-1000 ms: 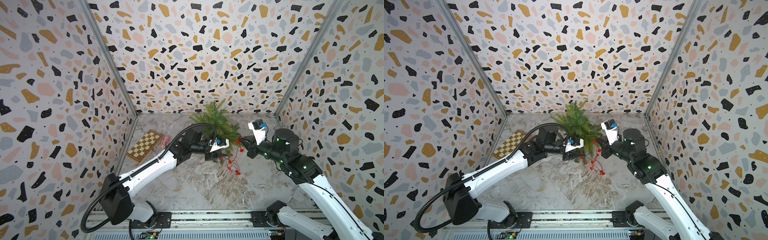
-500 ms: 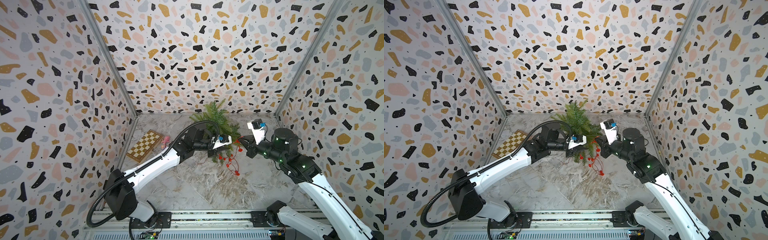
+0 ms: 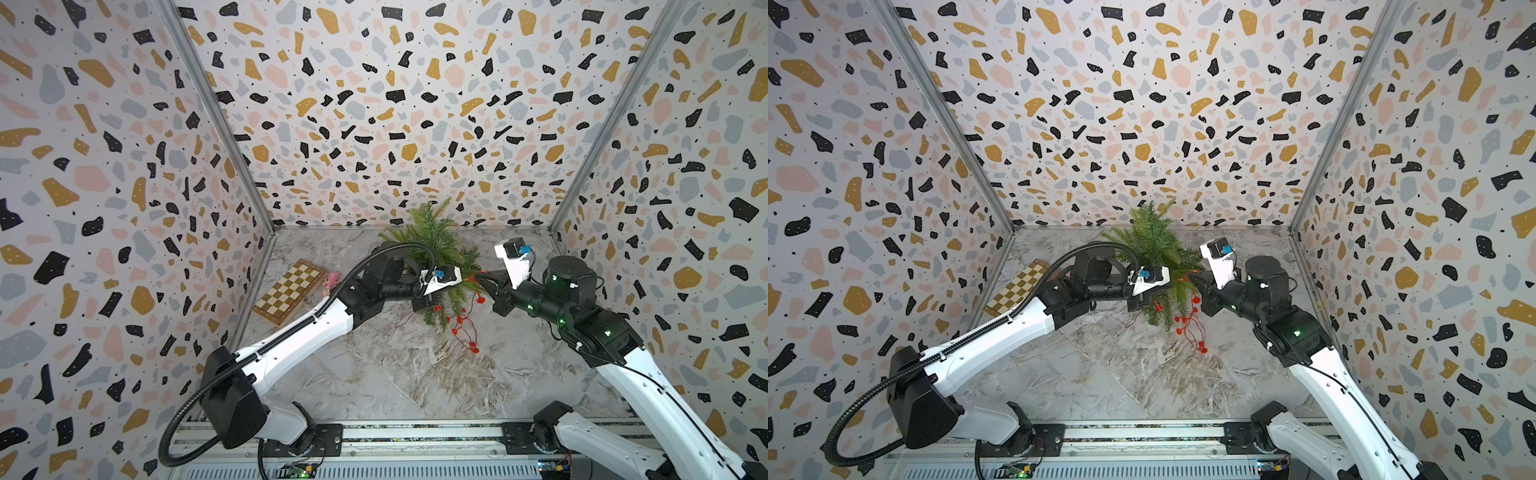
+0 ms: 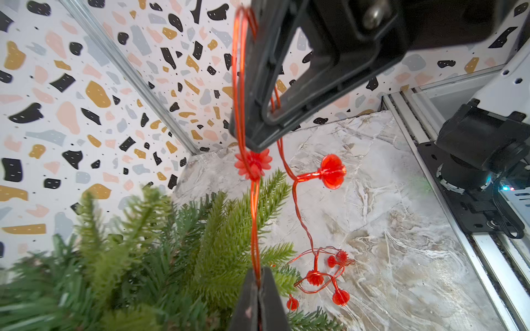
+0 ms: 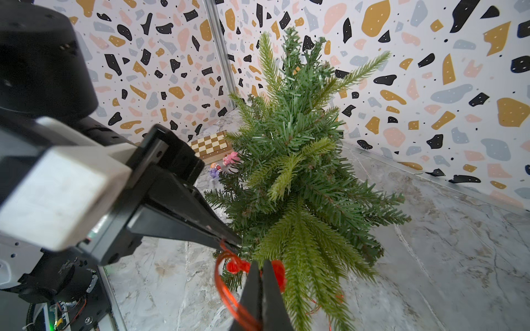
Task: Remove string lights from the small christmas tree
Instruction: Remove the light string from the Christmas tree.
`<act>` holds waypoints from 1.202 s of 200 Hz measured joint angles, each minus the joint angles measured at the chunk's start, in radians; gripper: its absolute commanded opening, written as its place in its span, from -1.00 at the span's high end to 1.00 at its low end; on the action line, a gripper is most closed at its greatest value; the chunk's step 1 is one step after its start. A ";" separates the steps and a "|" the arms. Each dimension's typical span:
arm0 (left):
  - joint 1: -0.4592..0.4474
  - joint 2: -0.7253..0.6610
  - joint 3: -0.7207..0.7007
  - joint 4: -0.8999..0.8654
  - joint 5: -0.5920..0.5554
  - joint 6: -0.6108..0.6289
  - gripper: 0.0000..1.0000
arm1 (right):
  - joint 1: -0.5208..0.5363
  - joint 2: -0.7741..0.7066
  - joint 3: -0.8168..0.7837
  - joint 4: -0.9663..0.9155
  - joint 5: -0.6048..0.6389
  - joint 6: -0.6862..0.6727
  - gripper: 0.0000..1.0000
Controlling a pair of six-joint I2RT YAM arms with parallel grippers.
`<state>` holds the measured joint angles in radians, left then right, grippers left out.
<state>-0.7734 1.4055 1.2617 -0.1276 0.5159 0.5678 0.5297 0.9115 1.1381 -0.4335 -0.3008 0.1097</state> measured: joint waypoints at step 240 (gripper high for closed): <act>-0.002 -0.241 0.122 -0.447 -0.221 0.181 1.00 | 0.014 0.033 -0.025 0.048 -0.095 0.002 1.00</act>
<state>-0.7757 1.1648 1.3842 -0.5743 0.2947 0.7486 0.5434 0.9443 1.1130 -0.3855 -0.3962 0.1112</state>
